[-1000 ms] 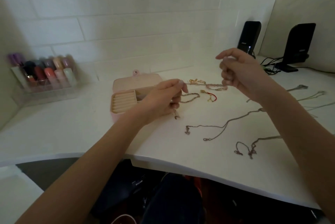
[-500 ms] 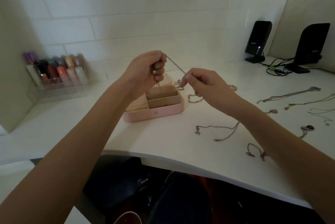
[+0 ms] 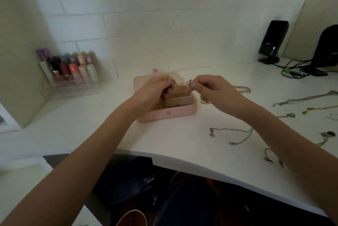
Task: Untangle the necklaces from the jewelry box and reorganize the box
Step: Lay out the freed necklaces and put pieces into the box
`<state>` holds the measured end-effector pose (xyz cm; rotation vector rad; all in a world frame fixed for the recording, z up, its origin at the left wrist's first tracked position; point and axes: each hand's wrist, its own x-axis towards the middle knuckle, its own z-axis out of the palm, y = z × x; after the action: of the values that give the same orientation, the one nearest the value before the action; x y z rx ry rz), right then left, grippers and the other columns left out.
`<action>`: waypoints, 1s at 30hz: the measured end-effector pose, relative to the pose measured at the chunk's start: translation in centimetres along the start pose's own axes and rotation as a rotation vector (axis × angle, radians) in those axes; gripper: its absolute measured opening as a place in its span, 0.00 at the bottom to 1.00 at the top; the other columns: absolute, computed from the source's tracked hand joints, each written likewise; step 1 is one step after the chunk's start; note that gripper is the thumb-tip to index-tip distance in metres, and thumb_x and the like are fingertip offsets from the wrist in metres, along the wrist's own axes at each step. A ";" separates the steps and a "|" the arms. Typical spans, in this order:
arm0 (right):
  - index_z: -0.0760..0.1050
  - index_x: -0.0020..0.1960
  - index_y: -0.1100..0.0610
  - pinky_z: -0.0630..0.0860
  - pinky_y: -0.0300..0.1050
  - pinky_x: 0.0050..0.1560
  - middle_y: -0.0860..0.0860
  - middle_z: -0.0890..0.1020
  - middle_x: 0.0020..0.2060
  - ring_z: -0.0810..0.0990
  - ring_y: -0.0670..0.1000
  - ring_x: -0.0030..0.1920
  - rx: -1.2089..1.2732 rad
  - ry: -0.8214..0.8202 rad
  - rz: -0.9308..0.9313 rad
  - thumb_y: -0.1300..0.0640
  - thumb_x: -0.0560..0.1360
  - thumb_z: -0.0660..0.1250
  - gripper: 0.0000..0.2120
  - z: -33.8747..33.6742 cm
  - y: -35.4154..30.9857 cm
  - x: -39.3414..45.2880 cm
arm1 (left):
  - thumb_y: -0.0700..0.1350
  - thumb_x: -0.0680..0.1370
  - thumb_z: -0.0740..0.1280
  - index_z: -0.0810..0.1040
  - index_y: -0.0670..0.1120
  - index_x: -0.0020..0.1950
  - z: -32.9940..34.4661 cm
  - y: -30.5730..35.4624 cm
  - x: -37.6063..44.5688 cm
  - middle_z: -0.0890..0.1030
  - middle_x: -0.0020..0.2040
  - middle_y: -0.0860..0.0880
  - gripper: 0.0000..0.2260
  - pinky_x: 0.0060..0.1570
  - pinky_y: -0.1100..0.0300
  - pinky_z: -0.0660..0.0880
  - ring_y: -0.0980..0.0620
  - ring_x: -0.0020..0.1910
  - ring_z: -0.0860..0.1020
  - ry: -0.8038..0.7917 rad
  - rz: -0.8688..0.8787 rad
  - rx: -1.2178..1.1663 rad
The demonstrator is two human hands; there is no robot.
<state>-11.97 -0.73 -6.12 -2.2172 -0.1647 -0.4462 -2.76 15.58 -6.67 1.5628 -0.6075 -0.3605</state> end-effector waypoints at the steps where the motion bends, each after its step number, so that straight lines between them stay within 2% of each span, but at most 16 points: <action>1: 0.79 0.46 0.52 0.66 0.30 0.32 0.34 0.78 0.32 0.69 0.39 0.27 -0.002 0.001 0.003 0.58 0.82 0.58 0.11 0.1 -0.1 0.1 | 0.38 0.82 0.55 0.72 0.44 0.35 -0.3 -0.2 -0.2 0.71 0.29 0.51 0.16 0.34 0.61 0.64 0.54 0.30 0.67 0.009 0.037 0.170; 4: 0.77 0.58 0.52 0.69 0.27 0.35 0.39 0.78 0.46 0.73 0.34 0.32 -0.039 -0.023 0.051 0.54 0.83 0.54 0.14 0.3 -0.6 0.4 | 0.42 0.81 0.57 0.73 0.45 0.34 -1.3 0.0 -1.1 0.75 0.34 0.50 0.15 0.42 0.56 0.69 0.53 0.34 0.72 -0.015 0.108 0.648; 5: 0.76 0.61 0.51 0.70 0.29 0.37 0.39 0.76 0.46 0.74 0.35 0.33 -0.028 -0.018 0.081 0.54 0.83 0.53 0.15 0.3 -0.7 0.5 | 0.43 0.80 0.58 0.74 0.44 0.35 -1.6 0.1 -1.3 0.77 0.36 0.48 0.14 0.44 0.53 0.70 0.50 0.36 0.73 -0.033 0.122 0.768; 7: 0.76 0.62 0.50 0.72 0.37 0.45 0.38 0.73 0.39 0.74 0.42 0.35 0.020 0.036 0.134 0.58 0.82 0.52 0.17 0.2 -1.1 1.0 | 0.45 0.78 0.59 0.74 0.38 0.38 -1.9 0.3 -1.7 0.77 0.41 0.41 0.14 0.46 0.48 0.71 0.44 0.41 0.75 -0.072 0.169 0.975; 9: 0.77 0.61 0.49 0.73 0.41 0.48 0.40 0.71 0.34 0.73 0.45 0.38 0.045 0.075 0.153 0.62 0.79 0.51 0.19 0.0 -1.7 1.8 | 0.45 0.76 0.61 0.74 0.35 0.37 -2.1 0.2 -1.8 0.76 0.42 0.38 0.14 0.45 0.44 0.72 0.41 0.42 0.74 -0.096 0.186 1.059; 11: 0.77 0.60 0.51 0.73 0.40 0.47 0.44 0.69 0.35 0.71 0.45 0.38 0.041 0.062 0.121 0.62 0.80 0.51 0.19 0.1 -2.4 2.4 | 0.44 0.75 0.64 0.76 0.38 0.38 -2.2 0.2 -1.9 0.76 0.43 0.41 0.10 0.45 0.48 0.72 0.43 0.43 0.75 -0.098 0.194 1.107; 13: 0.77 0.59 0.53 0.74 0.43 0.47 0.46 0.68 0.36 0.69 0.44 0.37 0.055 0.034 0.080 0.61 0.81 0.51 0.17 0.5 -2.9 3.0 | 0.43 0.74 0.67 0.78 0.45 0.42 -2.4 0.3 -1.9 0.77 0.44 0.48 0.03 0.45 0.59 0.71 0.49 0.46 0.75 -0.071 0.218 1.100; 14: 0.77 0.59 0.54 0.74 0.43 0.47 0.46 0.68 0.36 0.69 0.43 0.36 0.073 0.023 0.077 0.61 0.82 0.51 0.17 0.9 -3.2 3.3 | 0.45 0.73 0.69 0.77 0.48 0.45 -2.4 0.4 -1.9 0.77 0.45 0.51 0.03 0.44 0.63 0.70 0.52 0.47 0.76 -0.044 0.230 1.049; 17: 0.78 0.58 0.55 0.70 0.32 0.37 0.43 0.70 0.34 0.70 0.38 0.31 0.131 -0.019 0.094 0.60 0.82 0.51 0.17 2.0 -3.9 4.0 | 0.55 0.67 0.73 0.74 0.49 0.58 -1.4 0.8 -1.9 0.80 0.49 0.55 0.23 0.52 0.64 0.73 0.56 0.52 0.79 -0.024 0.122 0.652; 19: 0.80 0.58 0.54 0.68 0.27 0.33 0.39 0.72 0.30 0.71 0.37 0.28 0.164 -0.022 0.118 0.61 0.80 0.52 0.18 2.4 -4.0 4.1 | 0.58 0.61 0.74 0.72 0.50 0.59 -0.5 0.7 -1.8 0.83 0.46 0.56 0.30 0.54 0.60 0.75 0.59 0.50 0.81 -0.060 0.064 0.429; 20: 0.80 0.57 0.53 0.69 0.27 0.34 0.38 0.75 0.31 0.72 0.36 0.29 0.175 -0.015 0.128 0.62 0.79 0.52 0.19 2.4 -3.9 4.1 | 0.56 0.62 0.75 0.72 0.50 0.58 -0.3 0.4 -1.6 0.84 0.42 0.56 0.27 0.52 0.60 0.75 0.60 0.47 0.81 -0.062 0.075 0.401; 23: 0.79 0.60 0.53 0.73 0.28 0.46 0.37 0.77 0.42 0.76 0.35 0.40 0.078 0.005 0.080 0.62 0.80 0.54 0.17 1.8 -3.2 3.9 | 0.44 0.70 0.75 0.75 0.47 0.54 -0.6 0.1 -1.5 0.83 0.35 0.52 0.15 0.46 0.62 0.75 0.58 0.39 0.80 0.047 0.154 0.511; 24: 0.79 0.60 0.53 0.72 0.27 0.46 0.37 0.77 0.42 0.76 0.35 0.40 0.005 0.007 0.052 0.62 0.80 0.55 0.16 1.4 -2.9 3.6 | 0.42 0.71 0.74 0.76 0.46 0.53 -0.9 0.0 -1.4 0.82 0.35 0.52 0.12 0.44 0.65 0.74 0.58 0.38 0.80 0.074 0.171 0.547; 26: 0.80 0.56 0.51 0.68 0.24 0.38 0.41 0.78 0.40 0.74 0.35 0.35 -0.111 0.000 0.028 0.62 0.79 0.60 0.13 0.7 -2.2 3.3 | 0.39 0.73 0.72 0.78 0.44 0.49 -1.7 -0.4 -1.3 0.82 0.36 0.53 0.07 0.39 0.71 0.73 0.59 0.37 0.79 0.078 0.181 0.596; 28: 0.82 0.53 0.52 0.68 0.27 0.36 0.46 0.80 0.39 0.75 0.38 0.34 -0.085 -0.026 0.053 0.62 0.76 0.65 0.10 0.4 -1.6 3.1 | 0.37 0.73 0.71 0.81 0.42 0.47 -2.1 -0.6 -1.4 0.82 0.39 0.50 0.05 0.38 0.74 0.71 0.58 0.38 0.79 0.081 0.180 0.653; 30: 0.82 0.52 0.55 0.71 0.29 0.39 0.49 0.82 0.36 0.77 0.40 0.34 0.026 -0.033 0.077 0.63 0.74 0.70 0.08 0.6 -1.5 2.9 | 0.39 0.72 0.72 0.81 0.43 0.50 -2.2 -0.6 -1.5 0.83 0.43 0.48 0.07 0.40 0.75 0.72 0.58 0.40 0.80 0.098 0.183 0.659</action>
<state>-9.54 0.58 -4.23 -2.1978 -0.1021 -0.3635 -2.65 18.23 -7.25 2.1136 -0.8372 0.0723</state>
